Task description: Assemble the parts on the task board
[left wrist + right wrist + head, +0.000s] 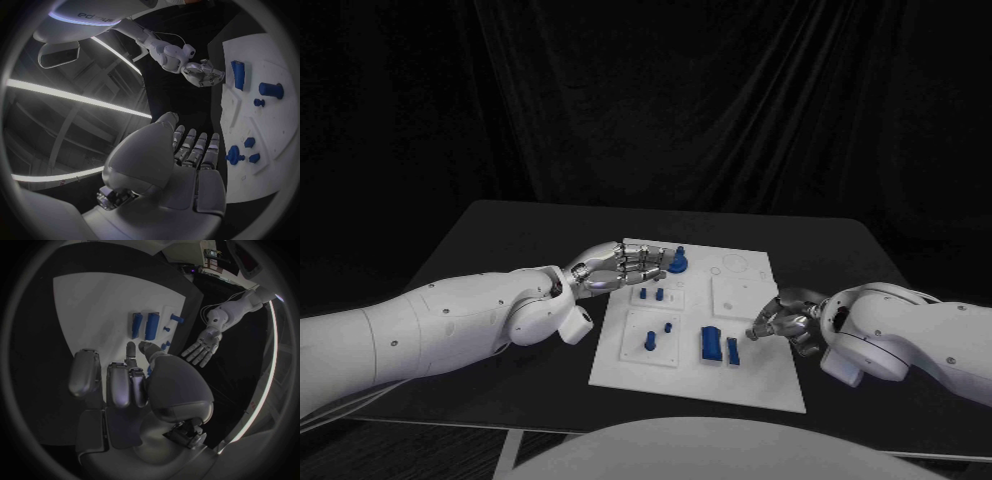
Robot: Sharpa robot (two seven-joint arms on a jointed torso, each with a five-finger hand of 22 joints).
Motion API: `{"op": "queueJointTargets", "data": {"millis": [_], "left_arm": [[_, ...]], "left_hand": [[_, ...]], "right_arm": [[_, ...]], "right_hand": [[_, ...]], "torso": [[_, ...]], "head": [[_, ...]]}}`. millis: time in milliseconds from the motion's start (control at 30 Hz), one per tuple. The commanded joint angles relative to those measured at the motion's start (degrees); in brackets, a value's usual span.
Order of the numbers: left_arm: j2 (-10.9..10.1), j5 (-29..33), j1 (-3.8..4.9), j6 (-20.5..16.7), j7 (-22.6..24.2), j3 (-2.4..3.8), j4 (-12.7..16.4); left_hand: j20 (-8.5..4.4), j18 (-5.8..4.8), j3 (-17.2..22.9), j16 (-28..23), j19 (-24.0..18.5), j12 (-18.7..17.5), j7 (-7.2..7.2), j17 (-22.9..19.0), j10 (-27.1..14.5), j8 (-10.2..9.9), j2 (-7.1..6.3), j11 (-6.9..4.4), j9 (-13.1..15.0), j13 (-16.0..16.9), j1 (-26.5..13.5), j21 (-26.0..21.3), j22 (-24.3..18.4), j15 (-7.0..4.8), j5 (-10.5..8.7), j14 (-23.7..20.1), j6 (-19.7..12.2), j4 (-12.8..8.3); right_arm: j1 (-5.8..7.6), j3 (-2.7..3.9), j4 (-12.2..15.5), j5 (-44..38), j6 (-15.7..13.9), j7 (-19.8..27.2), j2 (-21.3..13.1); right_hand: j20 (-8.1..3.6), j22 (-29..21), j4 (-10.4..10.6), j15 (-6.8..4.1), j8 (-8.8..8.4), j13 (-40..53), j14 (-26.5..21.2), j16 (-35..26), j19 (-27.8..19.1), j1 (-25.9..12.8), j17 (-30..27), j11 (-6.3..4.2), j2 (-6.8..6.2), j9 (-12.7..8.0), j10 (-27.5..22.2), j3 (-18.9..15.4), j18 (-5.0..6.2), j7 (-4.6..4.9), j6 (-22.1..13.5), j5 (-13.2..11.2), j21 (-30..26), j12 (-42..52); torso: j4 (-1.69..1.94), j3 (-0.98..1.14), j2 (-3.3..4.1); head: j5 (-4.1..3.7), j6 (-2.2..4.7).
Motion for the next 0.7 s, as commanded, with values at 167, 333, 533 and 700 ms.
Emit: {"op": "queueJointTargets", "data": {"millis": [167,333,533,700], "left_arm": [[0.0,0.3,-0.10,0.0,2.0,0.06,0.1],[0.0,0.3,-0.12,0.1,2.1,0.06,0.2],[-0.3,0.3,-0.13,0.0,2.3,0.06,0.2],[-0.4,0.3,-0.13,0.0,2.3,0.06,0.3]], "left_hand": [[-0.04,-0.22,0.5,0.2,0.5,0.4,4.76,0.1,0.4,0.2,-0.57,-0.07,0.1,0.1,-0.2,0.5,0.2,-0.27,0.52,0.2,0.4,0.0],[-0.05,-0.19,0.7,0.3,0.6,0.4,4.76,0.1,0.5,0.2,-0.64,-0.05,0.1,0.1,-0.2,0.5,0.2,-0.29,0.79,0.2,0.5,-0.1],[-0.05,-0.18,0.8,0.3,0.7,0.5,4.78,0.1,0.5,0.3,-0.67,-0.05,0.1,0.1,-0.3,0.6,0.3,-0.31,0.93,0.2,0.7,-0.2],[-0.04,-0.17,1.0,0.4,0.8,0.6,4.79,0.1,0.6,0.3,-0.72,-0.04,0.1,0.1,-0.3,0.6,0.3,-0.32,1.09,0.3,0.8,-0.2]], "right_arm": [[-0.94,-0.01,5.5,-15.9,-12.1,23.0,-4.9],[-4.28,-0.03,6.7,-27.7,-17.0,28.6,-6.5],[-7.87,-0.03,6.0,-37.3,-20.5,30.4,-6.0],[-9.56,-0.03,5.0,-41.1,-22.1,30.1,-5.2]], "right_hand": [[0.09,10.9,-4.3,0.40,0.99,15.1,3.3,1.9,2.2,6.7,3.1,0.50,-0.74,-0.7,6.2,0.3,-1.74,0.31,0.4,-2.1,5.9,0.2],[0.11,11.8,-3.9,0.13,1.39,15.1,3.5,2.9,2.7,8.6,4.7,0.02,-1.07,-1.8,6.2,-1.2,-2.37,0.20,0.7,-7.9,9.8,0.2],[-0.11,12.0,-3.3,-0.13,2.67,15.1,3.5,3.1,2.8,9.8,4.9,-0.33,-1.38,-2.3,6.2,-2.2,-2.53,-0.48,2.6,-8.3,11.0,0.2],[-0.22,12.0,-2.8,-0.26,3.64,15.1,3.4,3.1,2.7,10.0,4.8,-0.47,-1.83,-2.0,6.2,-2.9,-2.52,-0.69,3.0,-8.4,11.1,0.2]], "torso": [[0.01,-0.01,-0.05],[-0.04,-0.01,-0.04],[-0.04,-0.01,-0.01],[-0.02,-0.01,0.02]], "head": [[-0.33,-0.01],[-0.22,-0.01],[-0.14,-0.01],[-0.05,-0.01]]}}
